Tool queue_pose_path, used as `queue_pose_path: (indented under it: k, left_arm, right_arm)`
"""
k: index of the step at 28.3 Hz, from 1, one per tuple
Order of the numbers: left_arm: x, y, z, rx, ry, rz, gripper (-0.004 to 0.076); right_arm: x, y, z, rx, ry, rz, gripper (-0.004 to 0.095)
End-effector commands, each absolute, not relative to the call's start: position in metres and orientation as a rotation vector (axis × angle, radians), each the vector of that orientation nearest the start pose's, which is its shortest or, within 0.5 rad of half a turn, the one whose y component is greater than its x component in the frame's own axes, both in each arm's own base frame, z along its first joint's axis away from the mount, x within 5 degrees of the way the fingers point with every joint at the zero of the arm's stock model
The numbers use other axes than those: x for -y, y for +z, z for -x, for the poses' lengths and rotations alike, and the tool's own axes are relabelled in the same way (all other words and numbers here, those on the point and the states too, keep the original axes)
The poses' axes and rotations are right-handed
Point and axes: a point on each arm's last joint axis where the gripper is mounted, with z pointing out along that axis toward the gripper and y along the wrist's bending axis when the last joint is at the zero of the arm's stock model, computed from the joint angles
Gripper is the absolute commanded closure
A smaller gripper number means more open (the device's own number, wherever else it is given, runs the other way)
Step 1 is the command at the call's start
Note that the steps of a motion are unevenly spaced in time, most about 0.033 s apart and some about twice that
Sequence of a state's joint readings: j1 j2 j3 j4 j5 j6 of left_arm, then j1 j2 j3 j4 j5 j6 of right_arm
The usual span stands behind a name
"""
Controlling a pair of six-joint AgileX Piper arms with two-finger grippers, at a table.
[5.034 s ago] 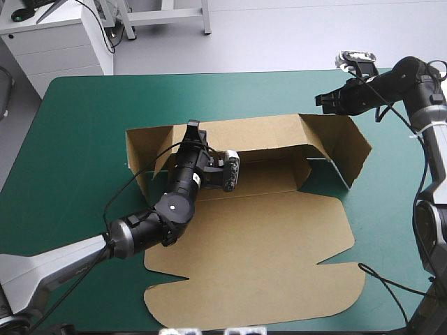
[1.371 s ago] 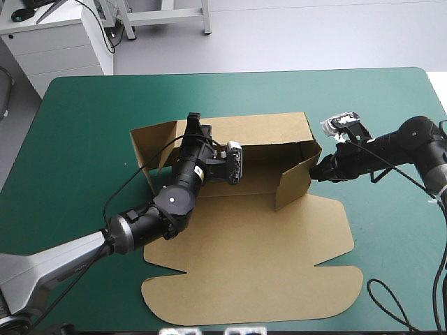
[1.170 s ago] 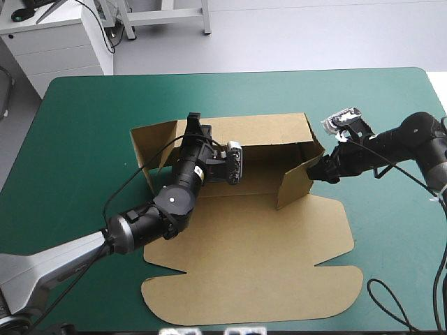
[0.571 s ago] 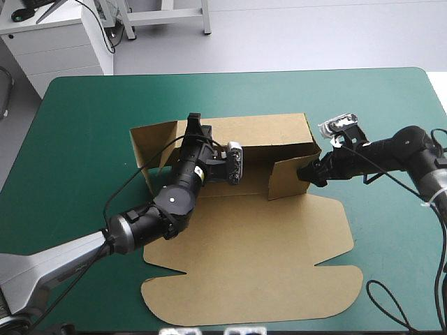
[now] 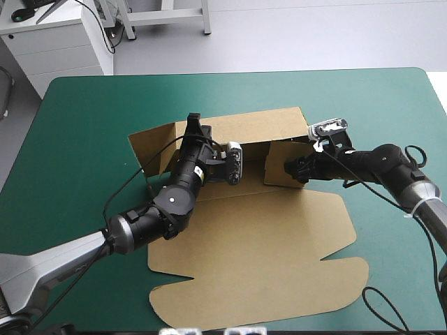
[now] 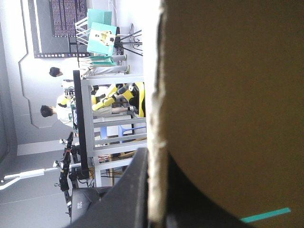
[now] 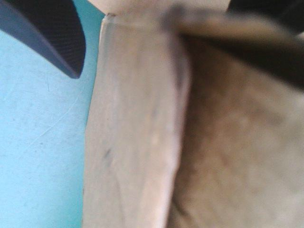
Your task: Fold the box
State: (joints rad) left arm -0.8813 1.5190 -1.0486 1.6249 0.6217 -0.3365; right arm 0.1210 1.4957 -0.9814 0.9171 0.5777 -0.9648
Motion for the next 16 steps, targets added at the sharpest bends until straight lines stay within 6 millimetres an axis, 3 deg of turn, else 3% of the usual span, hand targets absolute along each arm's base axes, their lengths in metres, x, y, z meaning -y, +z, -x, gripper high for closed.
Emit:
queue_pose_path:
  k: [1, 2, 3, 5, 13, 16]
  left_arm:
    - [0.2199, 0.3317, -0.2506, -1.212, 0.906, -1.413, 0.0709]
    - [0.2200, 0.3320, -0.2507, -1.208, 0.909, -1.413, 0.0709]
    - [0.2200, 0.3321, -0.2507, -1.206, 0.911, -1.414, 0.0709]
    - [0.2201, 0.3324, -0.2507, -1.200, 0.914, -1.415, 0.0709]
    - [0.2202, 0.3325, -0.2507, -1.201, 0.912, -1.411, 0.0706]
    - [0.2202, 0.3325, -0.2507, -1.202, 0.911, -1.410, 0.0664]
  right_arm:
    - [-0.0759, 0.2880, -0.3052, -2.180, 0.521, 0.411, 0.0435]
    - [-0.0759, 0.2880, -0.3052, -2.176, 0.515, 0.424, 0.0645]
    - [-0.0762, 0.2879, -0.3048, -2.175, 0.513, 0.439, 0.0769]
    - [-0.0772, 0.2876, -0.3038, -2.175, 0.518, 0.469, 0.0924]
    - [-0.0776, 0.2887, -0.3044, -2.168, 0.535, 0.441, 0.0926]
    - [-0.0779, 0.2898, -0.3052, -2.161, 0.550, 0.413, 0.0926]
